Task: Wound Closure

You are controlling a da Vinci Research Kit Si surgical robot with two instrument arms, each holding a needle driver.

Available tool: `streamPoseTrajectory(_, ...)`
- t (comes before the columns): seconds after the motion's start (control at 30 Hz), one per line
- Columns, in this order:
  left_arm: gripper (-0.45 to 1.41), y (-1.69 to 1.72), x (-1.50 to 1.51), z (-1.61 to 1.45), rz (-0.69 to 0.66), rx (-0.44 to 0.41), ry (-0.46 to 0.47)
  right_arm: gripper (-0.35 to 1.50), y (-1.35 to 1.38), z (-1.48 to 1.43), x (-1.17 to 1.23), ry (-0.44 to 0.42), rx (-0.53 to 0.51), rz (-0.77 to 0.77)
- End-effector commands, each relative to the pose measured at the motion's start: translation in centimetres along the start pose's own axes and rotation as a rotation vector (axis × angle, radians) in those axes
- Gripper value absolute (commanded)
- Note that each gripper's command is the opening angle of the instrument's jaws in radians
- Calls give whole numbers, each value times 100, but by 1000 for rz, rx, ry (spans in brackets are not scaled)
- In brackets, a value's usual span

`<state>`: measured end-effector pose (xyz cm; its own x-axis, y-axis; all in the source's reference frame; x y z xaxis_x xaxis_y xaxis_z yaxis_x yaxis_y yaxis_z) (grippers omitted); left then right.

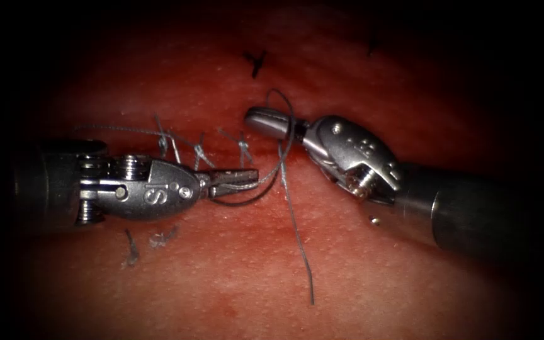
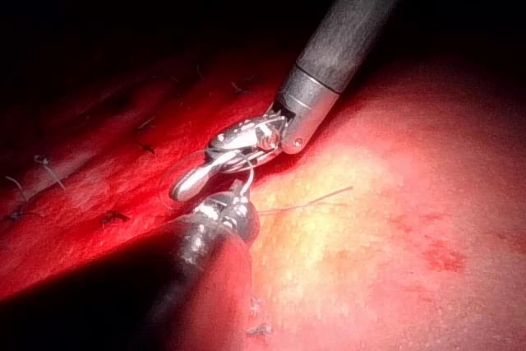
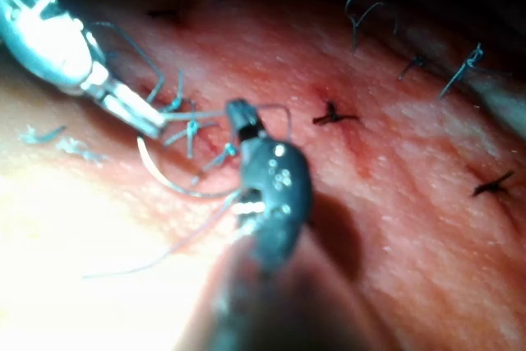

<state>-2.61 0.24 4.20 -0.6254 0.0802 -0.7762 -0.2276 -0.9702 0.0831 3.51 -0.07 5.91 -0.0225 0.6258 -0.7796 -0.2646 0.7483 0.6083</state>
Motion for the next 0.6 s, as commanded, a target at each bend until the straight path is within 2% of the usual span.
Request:
streamPoseTrajectory(0.03,-45,-2,0,11,4,6,3,-35,3,16,3,58,29,25)
streamPoseTrajectory(0.17,-45,-1,-14,19,12,-10,-39,-35,6,24,13,208,124,110)
streamPoseTrajectory(0.3,-45,-4,-41,36,30,-24,-113,-35,0,25,20,268,250,153)
streamPoseTrajectory(0.37,-45,-10,-56,44,41,-19,-164,-35,-8,23,21,276,302,161)
streamPoseTrajectory(0.6,-45,-35,-78,58,38,-33,-197,-35,-18,13,26,214,437,166)
